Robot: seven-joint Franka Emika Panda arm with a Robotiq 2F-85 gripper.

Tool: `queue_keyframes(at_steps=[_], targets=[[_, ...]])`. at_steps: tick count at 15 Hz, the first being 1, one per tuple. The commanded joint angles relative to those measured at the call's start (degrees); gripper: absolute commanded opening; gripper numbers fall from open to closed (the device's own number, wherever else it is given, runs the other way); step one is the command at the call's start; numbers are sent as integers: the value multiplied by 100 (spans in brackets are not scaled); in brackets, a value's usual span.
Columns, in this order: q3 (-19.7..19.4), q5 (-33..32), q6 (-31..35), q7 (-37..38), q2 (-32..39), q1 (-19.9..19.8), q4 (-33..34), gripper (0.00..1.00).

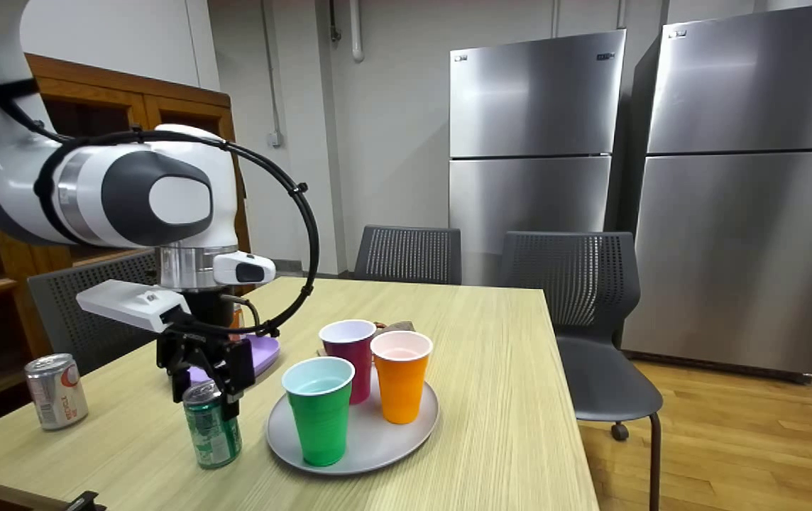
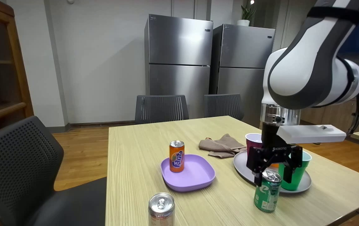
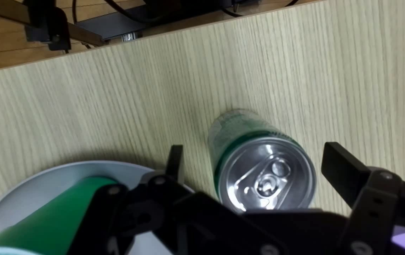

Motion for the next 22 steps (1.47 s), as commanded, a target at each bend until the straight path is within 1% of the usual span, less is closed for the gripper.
queue_keyframes(at_steps=[1, 5, 6, 7, 11, 12, 14, 16, 19, 22], targets=[[-42, -133, 194, -12, 178, -49, 7, 100], [-43, -124, 184, -19, 239, -26, 9, 100], [-45, -128, 185, -14, 242, -24, 9, 75], [-44, -134, 190, 0, 230, -18, 9, 72], [-38, -184, 169, 50, 165, 17, 17, 40], [-36, -204, 159, 62, 143, 26, 17, 38], [-32, -307, 107, 126, 35, 70, 24, 38], [-4, -358, 109, 154, -200, 111, -137, 38], [53, -477, -3, 249, -386, 201, -62, 38], [211, -334, -118, 212, -654, 273, -65, 38]])
